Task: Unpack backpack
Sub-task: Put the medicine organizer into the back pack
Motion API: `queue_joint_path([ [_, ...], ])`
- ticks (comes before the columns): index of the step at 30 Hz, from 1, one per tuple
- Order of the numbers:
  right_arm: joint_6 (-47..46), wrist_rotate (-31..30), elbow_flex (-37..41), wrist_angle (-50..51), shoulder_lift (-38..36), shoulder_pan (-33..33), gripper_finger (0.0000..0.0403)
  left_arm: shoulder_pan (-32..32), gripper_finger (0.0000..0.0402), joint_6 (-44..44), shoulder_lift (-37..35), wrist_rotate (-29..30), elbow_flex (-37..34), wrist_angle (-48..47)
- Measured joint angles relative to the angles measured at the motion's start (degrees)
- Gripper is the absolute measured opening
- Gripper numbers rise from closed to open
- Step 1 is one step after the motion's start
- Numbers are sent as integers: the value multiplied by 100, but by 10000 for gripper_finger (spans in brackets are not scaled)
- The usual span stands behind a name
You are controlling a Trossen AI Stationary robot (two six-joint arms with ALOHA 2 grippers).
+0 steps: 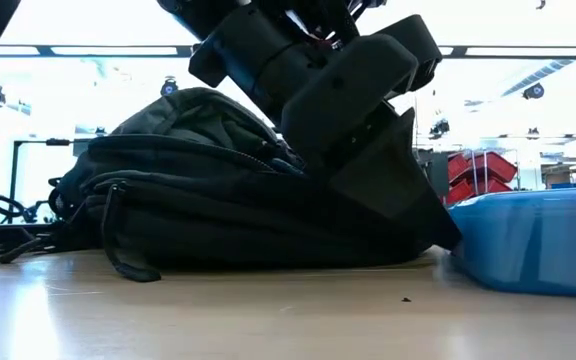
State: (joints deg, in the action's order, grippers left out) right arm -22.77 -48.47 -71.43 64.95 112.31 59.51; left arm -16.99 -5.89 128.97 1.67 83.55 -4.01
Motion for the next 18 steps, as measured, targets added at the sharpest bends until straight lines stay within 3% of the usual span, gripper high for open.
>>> queue_joint_path([
  [5,58,-38,-143,-25,-305,2,298,-4,156,-28,0,23,-7,-22],
  [18,-45,1298,355,-243,-107,58,305,-4,155,-145,17,74,-13,109],
])
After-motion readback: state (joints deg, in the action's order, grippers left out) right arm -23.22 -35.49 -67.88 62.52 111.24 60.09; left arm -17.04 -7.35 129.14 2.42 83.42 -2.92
